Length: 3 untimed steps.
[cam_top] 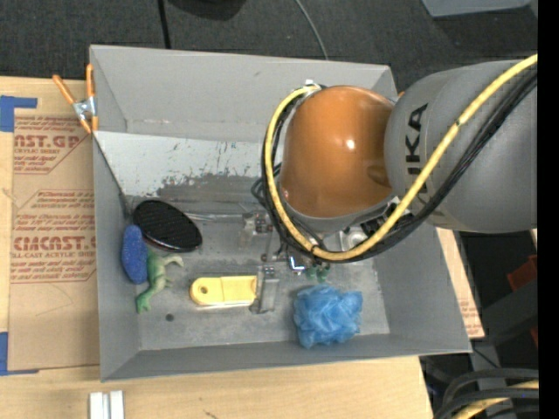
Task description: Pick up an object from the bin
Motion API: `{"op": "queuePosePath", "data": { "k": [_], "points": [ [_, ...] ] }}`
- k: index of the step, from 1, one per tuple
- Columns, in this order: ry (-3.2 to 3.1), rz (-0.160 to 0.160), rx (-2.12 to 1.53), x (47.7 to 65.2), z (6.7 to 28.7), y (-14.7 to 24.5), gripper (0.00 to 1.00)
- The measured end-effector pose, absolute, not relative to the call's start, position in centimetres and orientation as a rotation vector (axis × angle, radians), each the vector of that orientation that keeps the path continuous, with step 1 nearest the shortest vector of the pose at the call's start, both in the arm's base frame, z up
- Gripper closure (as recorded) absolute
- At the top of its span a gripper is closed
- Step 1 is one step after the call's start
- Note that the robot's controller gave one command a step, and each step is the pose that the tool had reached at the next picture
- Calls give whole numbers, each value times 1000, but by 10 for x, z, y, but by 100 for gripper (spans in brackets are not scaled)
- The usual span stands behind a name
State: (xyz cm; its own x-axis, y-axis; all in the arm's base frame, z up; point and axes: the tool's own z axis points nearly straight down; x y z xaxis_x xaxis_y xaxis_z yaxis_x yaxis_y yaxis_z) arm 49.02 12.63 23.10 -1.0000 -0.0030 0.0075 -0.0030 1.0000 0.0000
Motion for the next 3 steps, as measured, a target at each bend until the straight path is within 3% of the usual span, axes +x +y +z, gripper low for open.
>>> {"op": "queuePosePath", "data": {
  "k": [1, 3],
  "points": [
    [-3142, -2, 2, 492, 235, 126, 0],
    [-3127, -1, -264, 501, 159, 126, 0]
  ]
}}
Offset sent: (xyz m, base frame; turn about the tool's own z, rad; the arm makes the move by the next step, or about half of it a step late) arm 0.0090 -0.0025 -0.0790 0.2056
